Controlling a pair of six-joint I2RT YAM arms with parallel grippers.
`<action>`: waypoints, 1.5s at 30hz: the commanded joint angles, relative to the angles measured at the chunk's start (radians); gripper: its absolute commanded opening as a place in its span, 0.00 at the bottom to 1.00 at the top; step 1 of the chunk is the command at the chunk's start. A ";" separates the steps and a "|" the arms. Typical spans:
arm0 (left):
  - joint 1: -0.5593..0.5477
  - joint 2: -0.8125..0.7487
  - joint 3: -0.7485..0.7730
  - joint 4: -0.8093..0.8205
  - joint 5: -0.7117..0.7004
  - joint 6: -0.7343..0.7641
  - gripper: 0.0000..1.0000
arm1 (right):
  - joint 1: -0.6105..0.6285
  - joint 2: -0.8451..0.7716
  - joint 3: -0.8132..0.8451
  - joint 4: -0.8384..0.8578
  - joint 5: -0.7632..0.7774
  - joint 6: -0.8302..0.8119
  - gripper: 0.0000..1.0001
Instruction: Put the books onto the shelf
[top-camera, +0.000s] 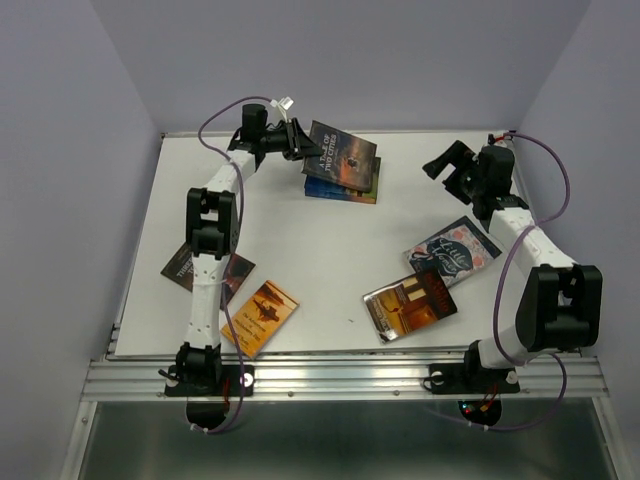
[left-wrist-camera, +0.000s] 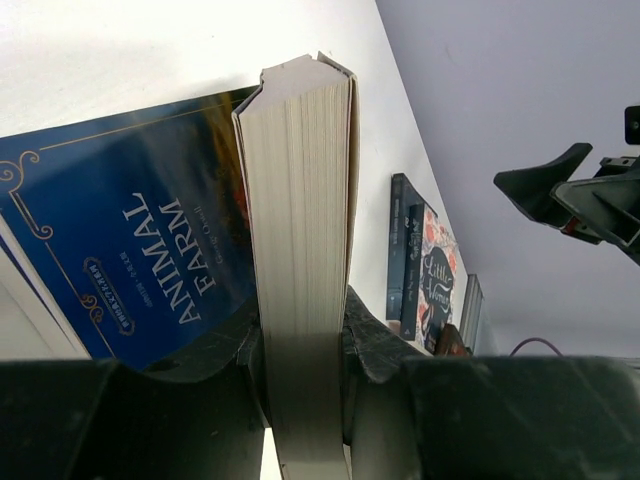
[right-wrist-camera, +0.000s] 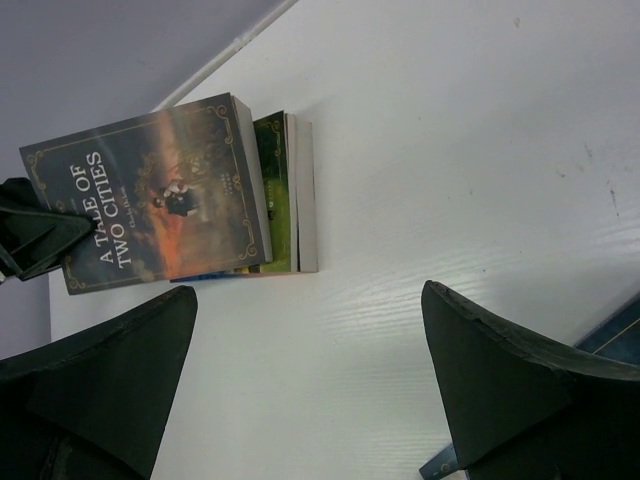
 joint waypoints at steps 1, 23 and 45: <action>-0.002 -0.024 0.098 0.072 0.060 -0.012 0.00 | 0.005 -0.036 0.022 0.003 0.026 -0.021 1.00; -0.021 0.146 0.192 -0.107 -0.035 0.107 0.02 | 0.005 -0.008 0.008 -0.001 -0.049 0.015 1.00; -0.048 0.131 0.246 -0.311 -0.277 0.284 0.92 | 0.005 0.009 0.006 0.000 -0.109 0.019 1.00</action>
